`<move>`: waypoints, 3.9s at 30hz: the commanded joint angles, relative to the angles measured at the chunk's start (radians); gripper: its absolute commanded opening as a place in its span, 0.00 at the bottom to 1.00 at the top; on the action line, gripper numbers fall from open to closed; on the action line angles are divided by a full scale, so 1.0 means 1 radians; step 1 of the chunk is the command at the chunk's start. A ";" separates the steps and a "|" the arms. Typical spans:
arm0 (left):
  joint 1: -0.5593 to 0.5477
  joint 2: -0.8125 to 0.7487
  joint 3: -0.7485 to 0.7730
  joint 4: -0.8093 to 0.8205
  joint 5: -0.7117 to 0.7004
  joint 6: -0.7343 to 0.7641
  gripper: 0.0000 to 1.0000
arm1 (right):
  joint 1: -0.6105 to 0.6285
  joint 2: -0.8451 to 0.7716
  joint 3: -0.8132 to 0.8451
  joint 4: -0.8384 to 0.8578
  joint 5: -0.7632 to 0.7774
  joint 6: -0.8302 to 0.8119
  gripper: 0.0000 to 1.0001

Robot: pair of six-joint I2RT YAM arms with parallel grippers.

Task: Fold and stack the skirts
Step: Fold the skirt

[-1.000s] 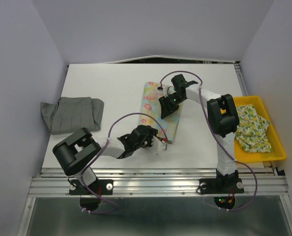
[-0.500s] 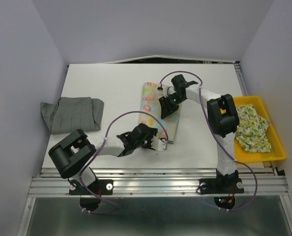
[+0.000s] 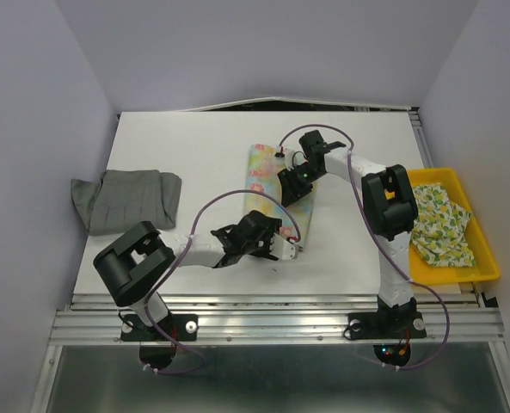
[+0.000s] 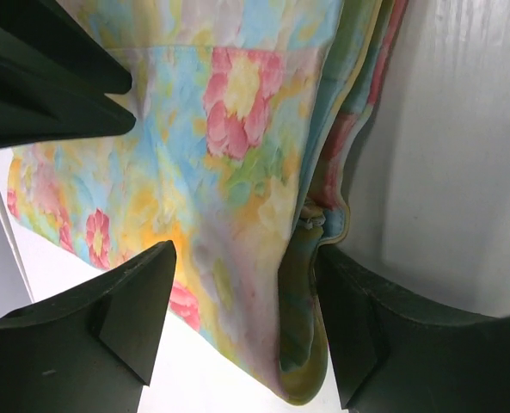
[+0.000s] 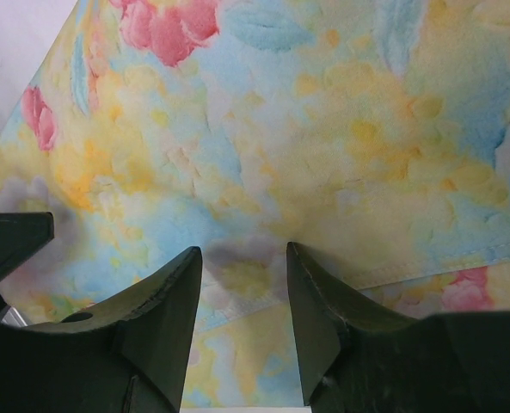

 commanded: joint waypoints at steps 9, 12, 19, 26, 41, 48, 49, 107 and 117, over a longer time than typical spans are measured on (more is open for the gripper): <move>-0.033 0.013 0.082 -0.173 0.120 -0.079 0.77 | 0.013 0.108 -0.056 -0.093 0.084 -0.021 0.50; -0.034 0.050 0.108 -0.175 0.112 -0.119 0.74 | 0.013 0.108 -0.062 -0.095 0.082 -0.021 0.50; -0.034 0.070 0.153 -0.215 0.140 -0.156 0.53 | 0.013 0.104 -0.075 -0.092 0.078 -0.018 0.50; -0.034 0.025 0.128 -0.265 0.155 -0.148 0.41 | 0.013 0.104 -0.076 -0.093 0.078 -0.021 0.49; -0.034 0.007 0.064 -0.264 0.076 -0.130 0.49 | 0.013 0.113 -0.081 -0.093 0.076 -0.027 0.49; -0.034 0.024 0.081 -0.256 0.059 -0.137 0.39 | 0.013 0.113 -0.079 -0.099 0.084 -0.035 0.49; -0.034 0.021 0.084 -0.279 0.068 -0.130 0.34 | 0.013 0.113 -0.078 -0.099 0.085 -0.036 0.49; -0.224 0.013 -0.036 -0.057 -0.231 -0.271 0.80 | 0.040 0.205 -0.072 -0.153 0.225 0.145 0.37; -0.243 0.108 0.044 -0.038 -0.253 -0.324 0.79 | 0.049 0.193 -0.118 -0.139 0.246 0.154 0.37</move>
